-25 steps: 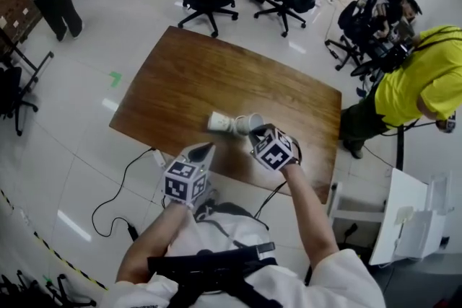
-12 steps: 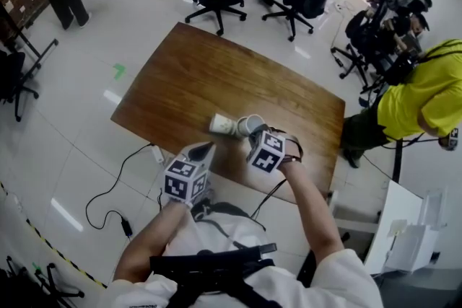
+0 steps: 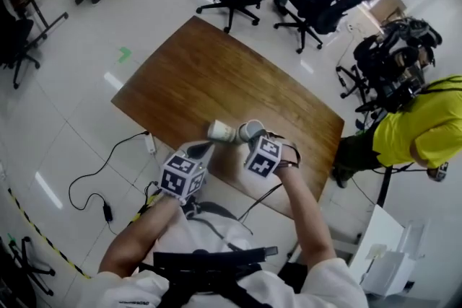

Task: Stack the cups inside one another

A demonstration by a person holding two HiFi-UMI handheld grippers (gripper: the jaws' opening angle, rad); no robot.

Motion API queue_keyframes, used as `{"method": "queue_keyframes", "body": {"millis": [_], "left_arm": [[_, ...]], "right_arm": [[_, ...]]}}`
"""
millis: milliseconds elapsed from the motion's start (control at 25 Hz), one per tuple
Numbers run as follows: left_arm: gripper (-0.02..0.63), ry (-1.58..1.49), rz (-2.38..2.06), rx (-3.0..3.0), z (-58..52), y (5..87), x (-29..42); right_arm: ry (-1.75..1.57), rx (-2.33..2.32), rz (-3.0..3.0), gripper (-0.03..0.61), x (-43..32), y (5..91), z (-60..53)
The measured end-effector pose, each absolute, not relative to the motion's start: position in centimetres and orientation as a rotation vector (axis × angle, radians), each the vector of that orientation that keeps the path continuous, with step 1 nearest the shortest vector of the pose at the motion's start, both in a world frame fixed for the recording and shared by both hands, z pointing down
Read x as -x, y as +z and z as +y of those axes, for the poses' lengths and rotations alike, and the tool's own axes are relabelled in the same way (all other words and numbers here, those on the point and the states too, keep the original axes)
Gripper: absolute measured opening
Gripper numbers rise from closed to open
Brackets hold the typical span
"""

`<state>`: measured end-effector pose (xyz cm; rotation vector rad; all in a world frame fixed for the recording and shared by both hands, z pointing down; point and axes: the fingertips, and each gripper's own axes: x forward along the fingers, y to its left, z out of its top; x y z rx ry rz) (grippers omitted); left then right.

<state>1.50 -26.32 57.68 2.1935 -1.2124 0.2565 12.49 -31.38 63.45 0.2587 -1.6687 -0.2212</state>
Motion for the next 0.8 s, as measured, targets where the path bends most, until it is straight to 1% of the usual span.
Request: {"method": "queue_keyframes", "body": {"millis": [320,400,480,560,600,640,720,800], "left_arm": [[-0.008,0.285,-1.200,-2.146,-25.1,60.6,-1.0],[-0.008,0.298,-1.198,-2.128,-24.7,61.6,-0.7],[-0.008,0.316,-1.195,-2.112,-24.0,62.7,-0.6],[-0.008,0.330,-1.186,-2.102,-23.2,63.8,-0.6],[-0.008,0.335,-1.179,-2.097,-22.8,64.4,-0.6],[-0.006,0.337,-1.173,-2.092,-22.5,64.9,-0.6],[-0.005,0.331,-1.161,-2.081,-22.1,65.7,-0.4],[-0.005,0.331,-1.148,-2.076,-21.8,66.1,-0.2]], "right_arm": [[-0.276,-0.207,-1.614,0.025,-11.7,65.3,-31.2],[-0.296,-0.208,-1.613,0.049,-11.5,65.7,-31.3],[-0.311,-0.227,-1.627,0.059,-11.4,65.6,-31.2],[-0.292,-0.283,-1.691,0.190,-11.3,64.5,-31.0],[-0.274,-0.331,-1.751,0.220,-11.1,63.5,-30.8],[-0.249,-0.386,-1.827,0.271,-10.9,62.3,-30.5],[-0.153,-0.463,-2.004,0.273,-10.2,60.6,-28.6],[-0.057,-0.468,-2.104,0.273,-9.6,61.5,-25.9]]}}
